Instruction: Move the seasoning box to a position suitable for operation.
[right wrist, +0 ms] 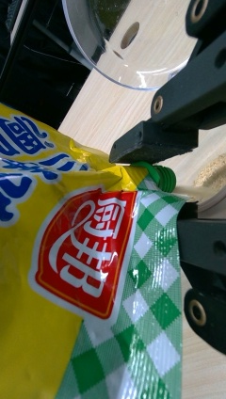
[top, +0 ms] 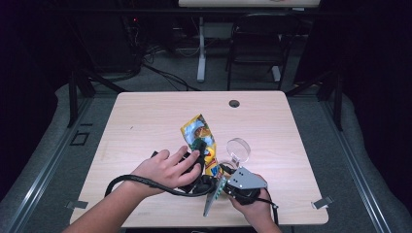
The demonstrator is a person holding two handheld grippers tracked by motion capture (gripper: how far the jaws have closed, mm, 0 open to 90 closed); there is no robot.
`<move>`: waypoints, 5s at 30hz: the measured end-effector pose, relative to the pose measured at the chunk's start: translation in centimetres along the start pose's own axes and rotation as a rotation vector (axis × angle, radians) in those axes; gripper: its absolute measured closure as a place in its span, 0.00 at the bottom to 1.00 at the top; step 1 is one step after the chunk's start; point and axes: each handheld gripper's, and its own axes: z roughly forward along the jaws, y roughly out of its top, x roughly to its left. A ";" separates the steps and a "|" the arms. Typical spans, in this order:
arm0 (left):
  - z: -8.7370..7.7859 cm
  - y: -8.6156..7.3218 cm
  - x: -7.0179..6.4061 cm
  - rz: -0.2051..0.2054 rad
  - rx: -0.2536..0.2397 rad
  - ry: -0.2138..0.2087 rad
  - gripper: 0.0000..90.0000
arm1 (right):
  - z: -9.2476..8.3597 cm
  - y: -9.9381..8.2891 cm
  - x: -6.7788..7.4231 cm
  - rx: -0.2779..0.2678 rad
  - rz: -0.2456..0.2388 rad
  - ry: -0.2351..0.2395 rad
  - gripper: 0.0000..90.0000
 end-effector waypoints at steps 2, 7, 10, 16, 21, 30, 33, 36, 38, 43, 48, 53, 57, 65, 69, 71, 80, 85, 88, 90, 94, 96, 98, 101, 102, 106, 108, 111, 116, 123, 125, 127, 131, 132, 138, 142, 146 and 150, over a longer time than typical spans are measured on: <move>-0.1 0.0 0.1 0.016 0.011 0.001 0.95 | 0.0 0.0 0.0 0.000 0.001 -0.001 0.79; -0.1 0.1 0.1 0.019 0.015 -0.005 0.96 | 0.0 0.0 0.0 0.002 0.000 0.001 0.79; -0.1 0.1 0.0 0.017 0.013 -0.005 0.96 | 0.1 0.0 0.0 0.004 -0.002 0.000 0.79; -0.1 0.1 0.0 0.015 0.007 0.004 0.96 | 0.2 0.0 0.0 0.002 -0.002 0.000 0.79; -0.1 0.1 0.1 0.017 0.011 0.002 0.96 | 0.3 0.0 0.1 -0.008 0.004 0.004 0.79; -0.1 0.0 0.1 0.017 0.013 0.003 0.96 | 0.4 0.1 0.0 -0.012 0.007 0.000 0.79; -0.1 0.1 0.2 0.017 0.012 0.002 0.96 | 0.4 0.1 -0.1 -0.005 0.004 -0.005 0.79; -0.1 0.1 0.2 0.014 0.013 -0.007 0.96 | 0.4 0.1 -0.1 -0.002 0.004 -0.010 0.79; 0.0 0.2 0.3 0.003 0.003 -0.003 0.97 | 0.3 0.1 -0.2 -0.004 0.006 -0.008 0.79; 0.1 0.2 0.4 0.002 -0.008 0.007 0.97 | 0.2 0.0 -0.3 -0.006 0.012 -0.010 0.79; 0.0 0.3 0.7 0.014 -0.001 -0.001 0.97 | 0.0 0.0 -0.4 -0.010 0.018 -0.013 0.79; 0.0 0.3 0.7 0.000 -0.023 0.008 0.97 | -0.3 0.0 -0.5 -0.001 0.010 -0.017 0.79; 0.0 0.4 0.6 -0.002 -0.029 0.009 0.97 | -0.4 -0.1 -0.5 -0.001 0.012 -0.018 0.79; -0.1 0.5 0.7 0.018 -0.009 -0.004 0.97 | -0.2 -0.2 -0.3 -0.002 0.023 -0.004 0.79; -0.2 0.4 0.7 0.020 -0.006 -0.003 0.96 | -0.1 -0.1 -0.3 -0.004 0.020 -0.001 0.79; -0.1 0.3 0.5 0.005 -0.023 0.007 0.96 | 0.0 -0.1 -0.2 -0.008 0.020 0.001 0.79; -0.2 0.3 0.6 0.021 0.003 -0.006 0.97 | 0.2 0.0 -0.2 -0.008 0.021 0.005 0.79; -0.2 0.4 0.6 0.019 0.005 -0.008 0.97 | 0.3 0.0 -0.3 -0.009 0.023 0.005 0.79; -0.1 0.4 0.6 0.015 -0.003 0.001 0.97 | 0.4 0.0 -0.3 -0.009 0.022 0.001 0.79; -0.1 0.4 0.5 0.003 -0.013 0.005 0.97 | 0.4 0.0 -0.4 -0.008 0.022 0.002 0.79; -0.1 0.6 0.7 0.004 -0.010 -0.003 0.96 | 0.3 0.0 -0.4 -0.009 0.024 0.002 0.79; 0.0 0.6 0.8 0.006 -0.017 0.007 0.96 | 0.3 0.0 -0.4 -0.010 0.027 0.001 0.79; -0.1 0.7 0.9 0.017 -0.003 -0.004 0.96 | 0.2 0.0 -0.5 -0.009 0.030 0.000 0.79; -0.1 0.8 0.9 0.006 -0.016 0.007 0.96 | 0.2 0.0 -0.5 -0.012 0.028 -0.001 0.79; -0.1 0.8 1.0 0.006 -0.021 0.010 0.96 | 0.2 0.0 -0.5 -0.012 0.029 -0.001 0.79; -0.1 0.9 1.0 0.011 -0.012 -0.004 0.97 | 0.2 0.0 -0.5 -0.012 0.030 -0.002 0.79; -0.1 0.9 1.0 0.010 -0.022 0.006 0.97 | 0.2 -0.1 -0.5 -0.008 0.029 0.000 0.79; -0.1 0.9 0.9 0.014 -0.017 -0.004 0.97 | 0.2 -0.1 -0.6 -0.003 0.026 -0.002 0.79; -0.2 0.8 0.9 0.023 -0.013 -0.004 0.97 | 0.2 -0.1 -0.6 -0.003 0.031 -0.001 0.79; -0.1 0.7 0.8 0.010 -0.027 -0.002 0.97 | 0.1 -0.2 -0.7 -0.016 0.055 0.003 0.79; -0.2 0.7 0.8 0.010 -0.023 -0.012 0.97 | 0.1 -0.3 -0.8 -0.013 0.054 -0.001 0.79; -0.1 0.7 0.8 0.010 -0.024 -0.012 0.97 | 0.1 -0.3 -0.8 -0.013 0.058 -0.004 0.79; -0.1 0.7 0.6 0.016 -0.026 -0.006 0.97 | 0.1 -0.3 -0.9 -0.005 0.059 -0.009 0.79; -0.1 0.7 0.5 0.017 -0.025 -0.005 0.97 | 0.1 -0.3 -0.9 -0.005 0.062 -0.009 0.79; -0.2 0.7 0.4 0.013 -0.026 -0.010 0.97 | 0.2 -0.4 -0.9 -0.006 0.070 -0.013 0.80; -0.3 0.8 0.5 0.016 -0.020 -0.017 0.97 | 0.2 -0.4 -0.9 -0.009 0.070 -0.016 0.80; -0.4 0.8 0.6 0.018 -0.019 -0.021 0.97 | 0.2 -0.4 -1.0 -0.013 0.076 -0.016 0.80; -0.4 0.8 0.5 0.018 -0.025 -0.010 0.97 | 0.2 -0.4 -1.0 -0.012 0.081 -0.015 0.80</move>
